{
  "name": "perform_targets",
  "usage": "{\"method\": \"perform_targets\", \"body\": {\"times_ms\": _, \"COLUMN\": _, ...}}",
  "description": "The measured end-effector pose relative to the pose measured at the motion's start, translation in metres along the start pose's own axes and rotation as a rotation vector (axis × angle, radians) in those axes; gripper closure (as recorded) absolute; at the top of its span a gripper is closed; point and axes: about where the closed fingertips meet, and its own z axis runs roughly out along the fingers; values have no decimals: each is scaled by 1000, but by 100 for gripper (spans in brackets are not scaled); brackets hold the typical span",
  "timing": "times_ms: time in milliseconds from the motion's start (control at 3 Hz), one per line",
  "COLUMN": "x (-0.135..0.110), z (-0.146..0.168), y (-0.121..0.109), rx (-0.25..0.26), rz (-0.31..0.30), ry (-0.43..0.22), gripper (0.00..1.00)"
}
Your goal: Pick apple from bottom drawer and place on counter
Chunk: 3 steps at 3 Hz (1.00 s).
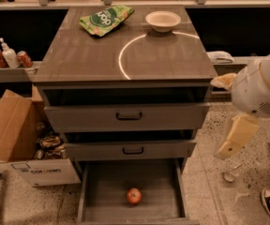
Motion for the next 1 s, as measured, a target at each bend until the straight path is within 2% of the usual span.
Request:
{"method": "perform_targets", "body": {"times_ms": 333, "x": 0, "z": 69, "y": 32, "rx": -68, "rz": 16, "ry": -185, "gripper": 0}}
{"method": "perform_targets", "body": {"times_ms": 667, "x": -12, "z": 70, "y": 36, "rx": -72, "rz": 24, "ry": -241, "gripper": 0}}
{"method": "perform_targets", "body": {"times_ms": 1000, "x": -12, "z": 70, "y": 36, "rx": -73, "rz": 25, "ry": -240, "gripper": 0}}
